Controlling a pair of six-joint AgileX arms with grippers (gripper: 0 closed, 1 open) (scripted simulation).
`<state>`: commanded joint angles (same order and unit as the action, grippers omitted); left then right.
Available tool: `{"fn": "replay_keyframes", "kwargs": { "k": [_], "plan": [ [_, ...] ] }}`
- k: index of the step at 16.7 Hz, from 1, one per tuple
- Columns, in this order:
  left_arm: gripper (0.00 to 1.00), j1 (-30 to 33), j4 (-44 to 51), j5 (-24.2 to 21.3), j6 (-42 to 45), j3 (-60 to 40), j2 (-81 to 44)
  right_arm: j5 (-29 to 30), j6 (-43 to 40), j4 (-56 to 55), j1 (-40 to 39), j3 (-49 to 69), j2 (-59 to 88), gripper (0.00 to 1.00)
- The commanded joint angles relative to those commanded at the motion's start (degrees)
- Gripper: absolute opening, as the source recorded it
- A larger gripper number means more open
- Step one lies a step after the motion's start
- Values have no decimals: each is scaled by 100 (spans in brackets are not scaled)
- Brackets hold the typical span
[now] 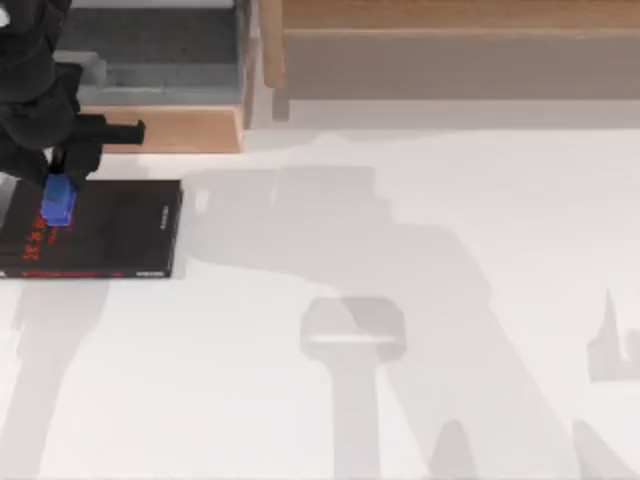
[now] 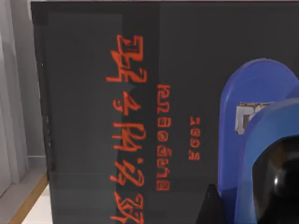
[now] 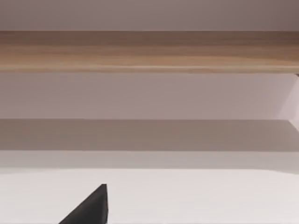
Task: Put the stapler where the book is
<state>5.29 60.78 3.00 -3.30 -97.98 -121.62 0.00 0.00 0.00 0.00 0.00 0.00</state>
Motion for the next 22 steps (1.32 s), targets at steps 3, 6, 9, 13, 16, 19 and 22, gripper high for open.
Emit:
{"fn": "replay_keyframes", "kwargs": {
  "k": [3, 6, 9, 13, 16, 19, 22],
  "plan": [
    [0, 152, -222, -87, 116, -10, 36, 0, 0, 0, 0, 0, 0, 100],
    [0, 491, -717, -343, 391, 18, 171, 0, 0, 0, 0, 0, 0, 100],
    [0, 542, -842, -438, 449, 174, 155, 0, 0, 0, 0, 0, 0, 100],
    [0, 68, -618, -65, 80, 374, -169, 0, 0, 0, 0, 0, 0, 100],
    [0, 1, -588, 0, 16, 380, -218, 0, 0, 0, 0, 0, 0, 100],
    [8, 1, -588, 0, 16, 380, -218, 0, 0, 0, 0, 0, 0, 100],
    [30, 1, -588, 0, 16, 380, -218, 0, 0, 0, 0, 0, 0, 100]
  ]
}}
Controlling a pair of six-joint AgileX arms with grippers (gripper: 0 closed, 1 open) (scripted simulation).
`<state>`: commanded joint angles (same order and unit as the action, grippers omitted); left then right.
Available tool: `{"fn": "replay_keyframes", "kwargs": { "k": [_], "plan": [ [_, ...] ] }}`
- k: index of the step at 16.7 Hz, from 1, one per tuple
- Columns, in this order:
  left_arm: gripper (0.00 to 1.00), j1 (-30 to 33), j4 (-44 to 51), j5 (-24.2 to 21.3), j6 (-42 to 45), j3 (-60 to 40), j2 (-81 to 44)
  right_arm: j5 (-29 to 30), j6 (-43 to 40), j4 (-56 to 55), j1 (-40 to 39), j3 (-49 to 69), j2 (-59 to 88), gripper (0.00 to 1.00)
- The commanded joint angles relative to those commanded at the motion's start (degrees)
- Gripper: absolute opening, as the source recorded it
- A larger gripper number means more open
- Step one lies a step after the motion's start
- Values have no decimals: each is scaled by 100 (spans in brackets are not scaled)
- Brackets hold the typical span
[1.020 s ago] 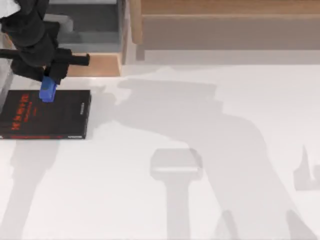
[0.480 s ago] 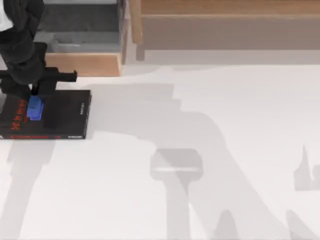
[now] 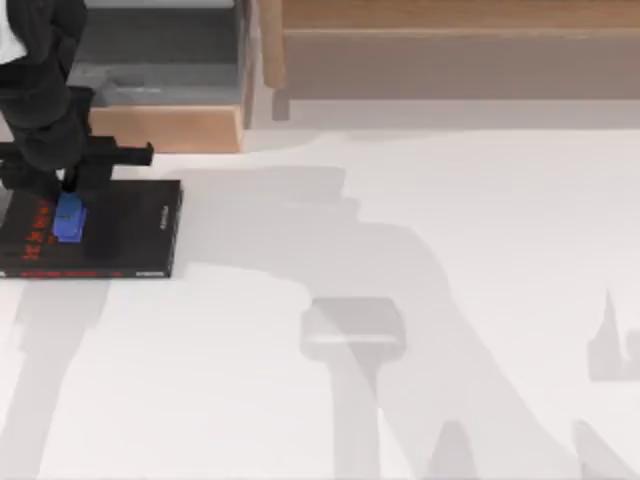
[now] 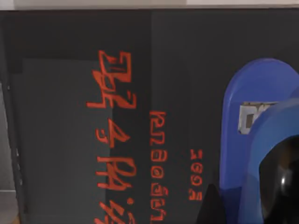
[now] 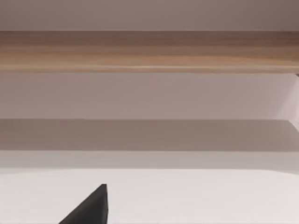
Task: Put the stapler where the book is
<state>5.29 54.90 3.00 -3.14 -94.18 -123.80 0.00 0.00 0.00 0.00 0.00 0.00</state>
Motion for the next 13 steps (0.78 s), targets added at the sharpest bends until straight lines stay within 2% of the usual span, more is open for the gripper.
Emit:
{"fn": "replay_keyframes", "kwargs": {
  "k": [9, 13],
  "plan": [
    [98, 0, 0, 0, 0, 0, 0, 0, 0, 0, 0, 0, 0, 100],
    [100, 0, 0, 0, 0, 0, 0, 0, 0, 0, 0, 0, 0, 100]
  ]
}}
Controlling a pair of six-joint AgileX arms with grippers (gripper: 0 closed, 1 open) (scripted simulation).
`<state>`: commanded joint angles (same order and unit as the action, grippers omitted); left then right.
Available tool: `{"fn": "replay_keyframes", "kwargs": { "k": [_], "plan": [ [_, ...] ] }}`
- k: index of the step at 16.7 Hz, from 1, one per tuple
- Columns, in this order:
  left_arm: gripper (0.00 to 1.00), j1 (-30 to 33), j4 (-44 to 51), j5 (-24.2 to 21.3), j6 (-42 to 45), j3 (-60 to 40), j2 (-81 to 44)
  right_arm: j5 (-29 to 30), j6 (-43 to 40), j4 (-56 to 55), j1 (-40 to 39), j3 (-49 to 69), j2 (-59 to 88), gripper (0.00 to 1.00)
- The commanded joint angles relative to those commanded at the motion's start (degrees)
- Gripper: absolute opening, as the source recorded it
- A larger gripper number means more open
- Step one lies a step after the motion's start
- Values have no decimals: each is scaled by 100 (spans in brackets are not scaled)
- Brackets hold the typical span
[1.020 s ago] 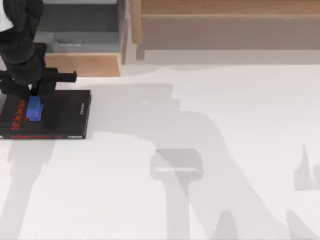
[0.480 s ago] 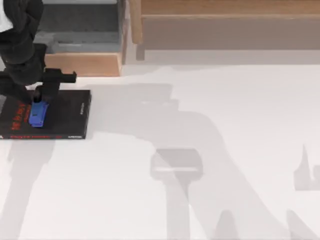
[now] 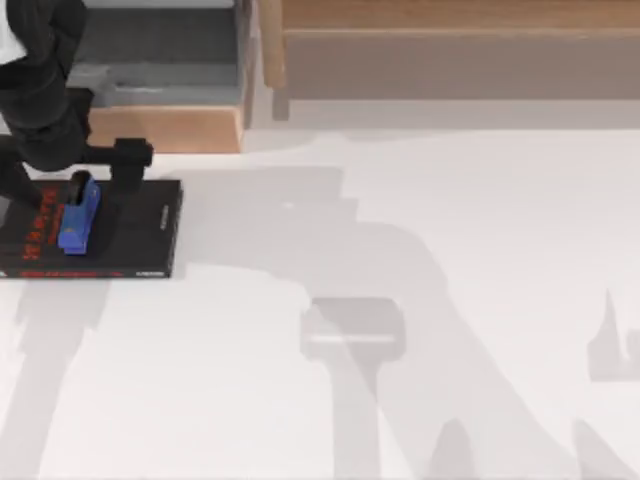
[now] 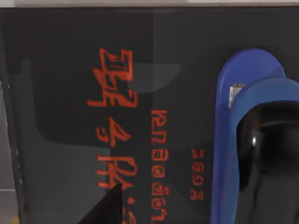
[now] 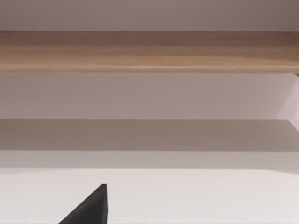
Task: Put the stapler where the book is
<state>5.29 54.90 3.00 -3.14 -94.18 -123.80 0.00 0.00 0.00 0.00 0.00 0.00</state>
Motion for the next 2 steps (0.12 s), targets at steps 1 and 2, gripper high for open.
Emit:
{"fn": "replay_keyframes", "kwargs": {
  "k": [1, 2],
  "plan": [
    [100, 0, 0, 0, 0, 0, 0, 0, 0, 0, 0, 0, 0, 100],
    [100, 0, 0, 0, 0, 0, 0, 0, 0, 0, 0, 0, 0, 100]
  ]
}}
